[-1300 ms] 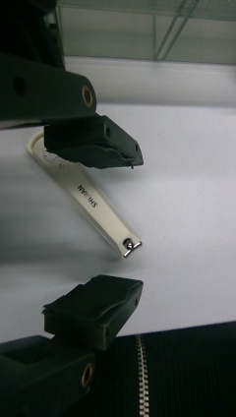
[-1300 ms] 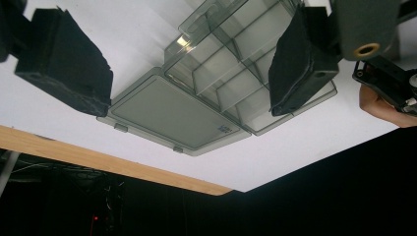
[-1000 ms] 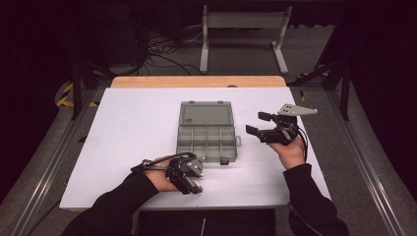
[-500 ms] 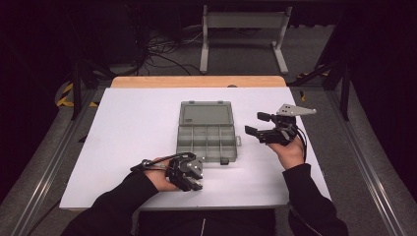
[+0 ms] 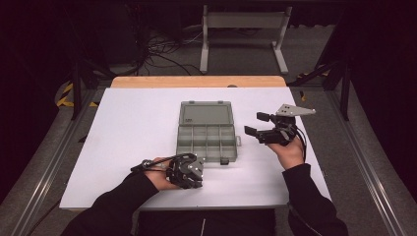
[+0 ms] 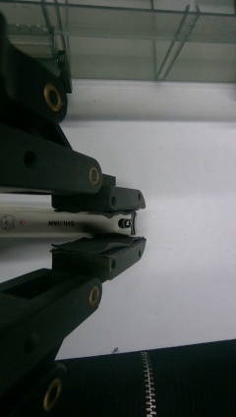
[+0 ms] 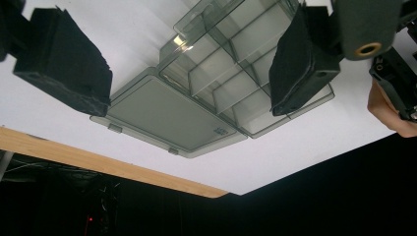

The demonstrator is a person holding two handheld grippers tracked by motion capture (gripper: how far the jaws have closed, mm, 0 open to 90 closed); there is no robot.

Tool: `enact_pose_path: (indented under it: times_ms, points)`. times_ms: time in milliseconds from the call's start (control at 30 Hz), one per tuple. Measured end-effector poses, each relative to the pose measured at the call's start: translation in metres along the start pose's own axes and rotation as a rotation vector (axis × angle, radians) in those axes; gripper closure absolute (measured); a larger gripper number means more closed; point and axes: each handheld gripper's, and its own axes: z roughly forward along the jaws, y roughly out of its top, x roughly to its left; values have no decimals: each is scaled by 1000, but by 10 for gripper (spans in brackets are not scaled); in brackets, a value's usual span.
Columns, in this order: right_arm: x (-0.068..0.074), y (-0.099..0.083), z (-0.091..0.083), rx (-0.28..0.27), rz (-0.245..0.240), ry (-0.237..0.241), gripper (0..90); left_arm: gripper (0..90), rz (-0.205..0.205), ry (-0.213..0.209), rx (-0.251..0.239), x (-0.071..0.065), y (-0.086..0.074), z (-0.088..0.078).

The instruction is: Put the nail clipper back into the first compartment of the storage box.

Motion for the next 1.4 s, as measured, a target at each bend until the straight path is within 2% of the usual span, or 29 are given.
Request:
enact_pose_path:
  times_ms: [167, 200, 300, 467, 533, 633, 700, 767, 867, 1000, 1400]
  points:
    - [0, 0, 0, 0, 5, 2, 166, 777, 12, 22, 10, -3, 1, -3]
    - [-1, -1, 0, 1, 2, 1, 166, 777, 17, 16, 7, -3, 2, -4]
    - [-1, -1, 0, 2, 1, -1, 166, 777, 7, 35, -10, -5, 3, -10]
    - [0, 0, 0, 1, 1, -2, 165, 777, 8, 25, -28, -6, 3, -19]
    - [0, -1, 0, 2, 1, -2, 166, 778, 11, 36, -36, -7, 3, -24]
    - [-1, -1, 0, 2, 1, -1, 165, 778, -2, 44, -59, -8, 3, -32]
    - [-1, -1, 0, 2, 1, 0, 165, 778, -28, 56, -84, -9, 2, -36]
    - [-1, -1, 0, 2, 2, -1, 165, 779, -51, 50, -116, -7, 1, -41]
    - [-1, -1, 0, 2, 2, 0, 165, 779, -76, 49, -137, -4, -1, -46]
    - [-1, -1, 1, 2, 4, -1, 165, 779, -98, 61, -153, -2, -4, -53]
    - [-1, -2, 2, 6, 8, 3, 164, 779, -163, 135, -208, 6, -9, -80]
